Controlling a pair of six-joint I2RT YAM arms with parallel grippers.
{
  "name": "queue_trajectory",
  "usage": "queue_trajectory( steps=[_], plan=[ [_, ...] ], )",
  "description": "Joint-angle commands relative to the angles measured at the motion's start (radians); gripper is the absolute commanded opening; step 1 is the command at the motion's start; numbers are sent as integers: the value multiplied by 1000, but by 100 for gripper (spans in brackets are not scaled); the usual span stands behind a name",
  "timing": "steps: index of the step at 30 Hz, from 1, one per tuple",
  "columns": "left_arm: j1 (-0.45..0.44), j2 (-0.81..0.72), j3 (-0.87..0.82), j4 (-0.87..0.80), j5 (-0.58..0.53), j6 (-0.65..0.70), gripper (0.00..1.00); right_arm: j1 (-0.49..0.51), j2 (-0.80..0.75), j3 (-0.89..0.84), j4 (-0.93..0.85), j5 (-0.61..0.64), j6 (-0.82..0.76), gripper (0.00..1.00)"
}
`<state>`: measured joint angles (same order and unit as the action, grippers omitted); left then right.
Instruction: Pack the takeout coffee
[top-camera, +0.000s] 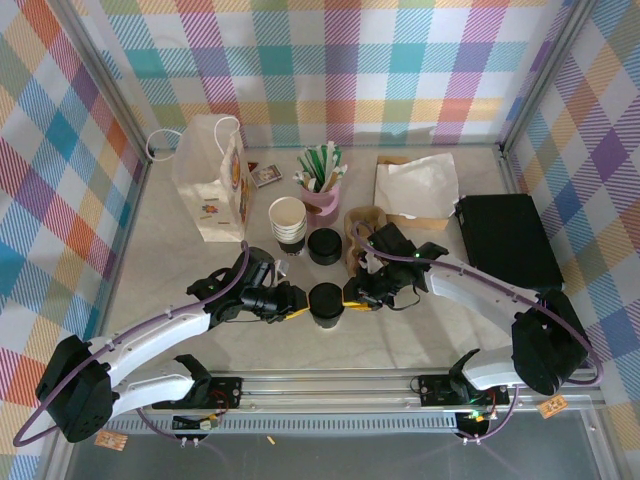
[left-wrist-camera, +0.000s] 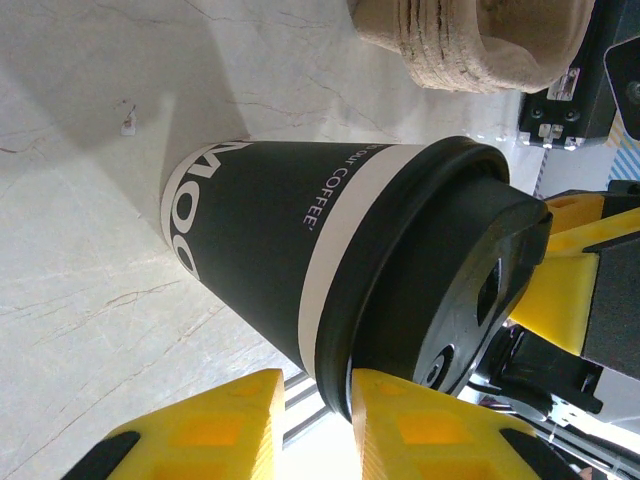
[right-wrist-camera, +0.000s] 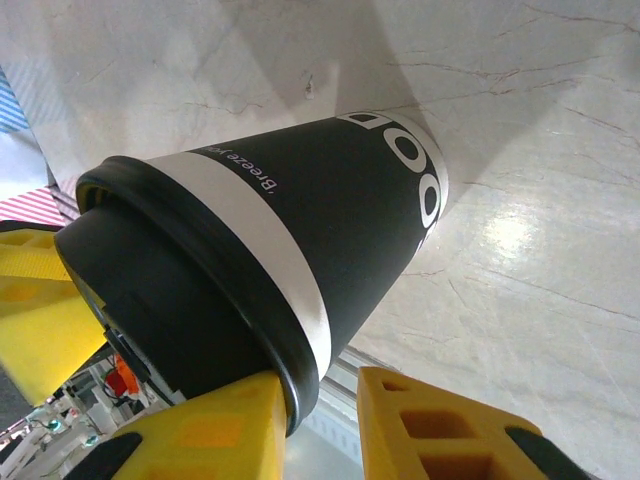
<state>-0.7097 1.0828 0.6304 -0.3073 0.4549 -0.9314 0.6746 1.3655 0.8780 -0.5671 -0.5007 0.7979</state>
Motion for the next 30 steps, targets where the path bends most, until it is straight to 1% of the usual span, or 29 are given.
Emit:
queue_trajectory(
  steps=[1,7,12,20,30],
  plan=[
    [10,-4,-16,9,10,-1,24,-7,33,-40,-23,29,17,26],
    [11,-5,-33,10,2,-6,24,-10,37,-47,-19,21,19,26],
    [10,-17,-15,-8,2,0,24,-12,28,1,-60,22,0,27],
    [11,-30,37,-58,-25,33,24,-12,14,76,-117,27,-22,30],
    [10,-25,76,-83,-53,57,24,-13,3,101,-152,14,-35,35]
  ],
)
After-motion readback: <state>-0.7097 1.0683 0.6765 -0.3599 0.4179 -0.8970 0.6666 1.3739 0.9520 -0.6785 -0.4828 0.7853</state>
